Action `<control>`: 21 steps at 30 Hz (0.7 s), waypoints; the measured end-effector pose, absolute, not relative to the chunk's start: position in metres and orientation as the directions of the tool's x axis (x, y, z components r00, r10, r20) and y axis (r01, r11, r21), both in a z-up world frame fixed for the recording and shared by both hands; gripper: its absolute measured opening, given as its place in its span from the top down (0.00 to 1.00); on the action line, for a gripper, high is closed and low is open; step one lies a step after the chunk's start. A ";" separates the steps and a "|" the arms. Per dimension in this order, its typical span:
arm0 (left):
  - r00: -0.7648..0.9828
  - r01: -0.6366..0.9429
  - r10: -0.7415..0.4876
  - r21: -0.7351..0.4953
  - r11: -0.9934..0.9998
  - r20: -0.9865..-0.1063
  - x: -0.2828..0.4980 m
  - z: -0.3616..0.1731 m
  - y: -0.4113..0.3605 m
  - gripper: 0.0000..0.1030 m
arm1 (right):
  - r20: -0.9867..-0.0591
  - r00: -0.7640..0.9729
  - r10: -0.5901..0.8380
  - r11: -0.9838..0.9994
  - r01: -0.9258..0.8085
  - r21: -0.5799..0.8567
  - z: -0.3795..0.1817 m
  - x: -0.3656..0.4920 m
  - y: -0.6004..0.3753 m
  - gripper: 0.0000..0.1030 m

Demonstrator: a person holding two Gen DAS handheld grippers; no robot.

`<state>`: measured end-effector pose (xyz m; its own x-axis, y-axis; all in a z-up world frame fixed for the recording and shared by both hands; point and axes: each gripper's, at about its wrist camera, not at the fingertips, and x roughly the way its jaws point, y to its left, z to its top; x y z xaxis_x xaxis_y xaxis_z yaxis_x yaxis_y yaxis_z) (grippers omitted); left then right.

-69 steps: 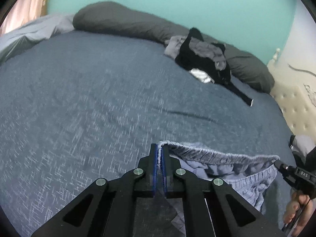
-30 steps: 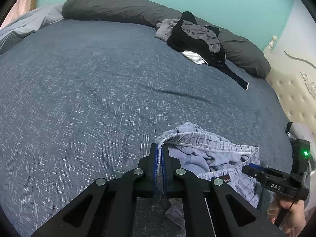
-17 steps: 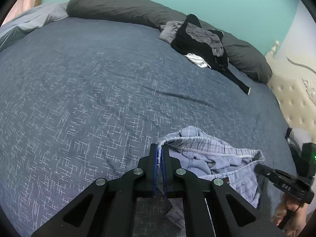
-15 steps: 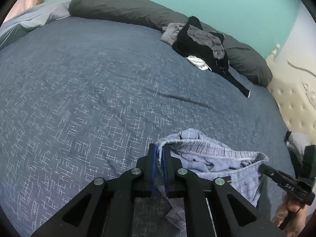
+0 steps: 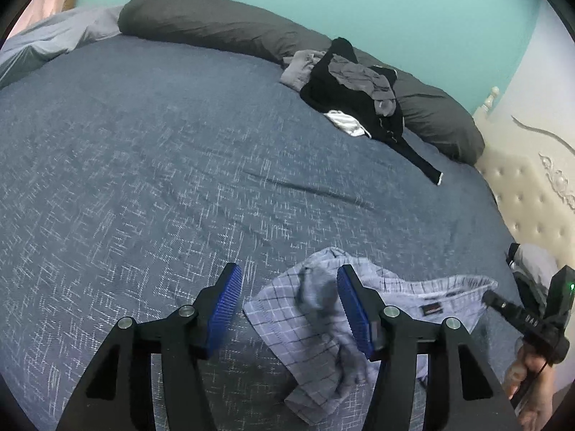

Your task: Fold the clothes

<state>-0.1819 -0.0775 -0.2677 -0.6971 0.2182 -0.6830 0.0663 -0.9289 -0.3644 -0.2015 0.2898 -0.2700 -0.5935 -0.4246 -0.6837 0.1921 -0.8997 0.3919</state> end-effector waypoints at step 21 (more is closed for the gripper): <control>-0.644 -0.098 0.375 -0.414 -0.905 -0.667 -0.186 -0.271 -0.039 0.43 | -0.677 -0.614 -0.405 -0.892 0.103 0.441 -0.282 -0.206 0.326 0.94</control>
